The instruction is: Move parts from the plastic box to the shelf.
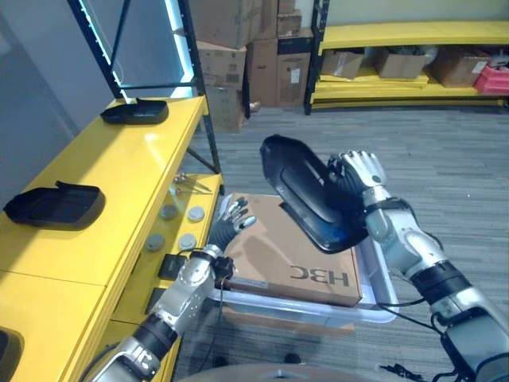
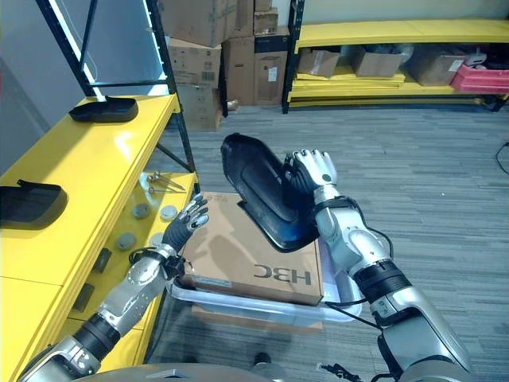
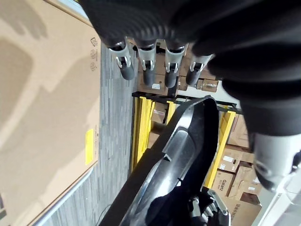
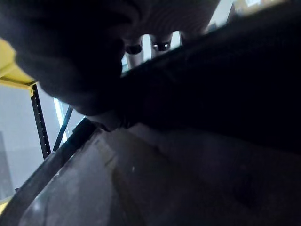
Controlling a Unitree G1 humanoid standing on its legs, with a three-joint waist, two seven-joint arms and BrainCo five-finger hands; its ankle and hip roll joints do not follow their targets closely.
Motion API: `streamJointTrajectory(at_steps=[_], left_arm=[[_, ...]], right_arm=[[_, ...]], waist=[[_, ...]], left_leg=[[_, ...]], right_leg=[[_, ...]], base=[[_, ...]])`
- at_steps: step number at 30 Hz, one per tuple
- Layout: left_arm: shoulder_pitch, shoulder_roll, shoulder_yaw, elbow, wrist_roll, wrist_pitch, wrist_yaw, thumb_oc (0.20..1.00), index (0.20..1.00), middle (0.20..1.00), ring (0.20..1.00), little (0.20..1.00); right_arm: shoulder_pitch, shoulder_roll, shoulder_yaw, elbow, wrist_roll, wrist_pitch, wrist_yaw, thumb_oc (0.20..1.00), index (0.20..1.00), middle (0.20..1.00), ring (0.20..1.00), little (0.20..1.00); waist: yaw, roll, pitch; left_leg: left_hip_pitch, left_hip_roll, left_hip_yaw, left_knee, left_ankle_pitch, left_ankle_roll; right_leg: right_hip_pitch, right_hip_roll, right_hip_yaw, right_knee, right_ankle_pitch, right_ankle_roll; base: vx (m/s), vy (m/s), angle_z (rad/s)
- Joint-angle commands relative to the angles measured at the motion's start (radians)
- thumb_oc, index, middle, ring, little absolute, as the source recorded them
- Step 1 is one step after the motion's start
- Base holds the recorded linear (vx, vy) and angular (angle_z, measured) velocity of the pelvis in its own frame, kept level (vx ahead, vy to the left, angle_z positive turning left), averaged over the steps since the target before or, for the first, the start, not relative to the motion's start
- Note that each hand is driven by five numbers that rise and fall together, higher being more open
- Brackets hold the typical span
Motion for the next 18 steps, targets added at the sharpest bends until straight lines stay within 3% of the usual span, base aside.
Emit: streamJointTrajectory(at_steps=[1, 18], left_arm=[[-0.089, 0.020, -0.038, -0.016, -0.039, -0.048, 0.015, 1.000, 1.000, 1.000, 1.000, 1.000], [-0.108, 0.016, -0.030, -0.033, -0.010, -0.040, 0.084, 1.000, 1.000, 1.000, 1.000, 1.000]], right_arm=[[-0.053, 0.030, -0.038, -0.062, 0.000, -0.052, -0.046, 0.200, 0.200, 0.200, 0.200, 0.200], [-0.018, 0.104, -0.019, -0.258, 0.054, -0.107, -0.026, 0.200, 0.200, 0.200, 0.200, 0.200]], waist=[[0.037, -0.066, -0.003], [0.041, -0.081, 0.004]], left_leg=[[0.026, 0.014, 0.011, -0.006, -0.121, -0.009], [0.031, 0.016, 0.006, -0.006, -0.122, -0.007]], right_leg=[[0.047, -0.059, -0.026, 0.002, -0.130, 0.069], [0.056, -0.052, -0.026, 0.002, -0.131, 0.065]], base=[[-0.01, -0.023, -0.07], [0.00, -0.006, 0.00]])
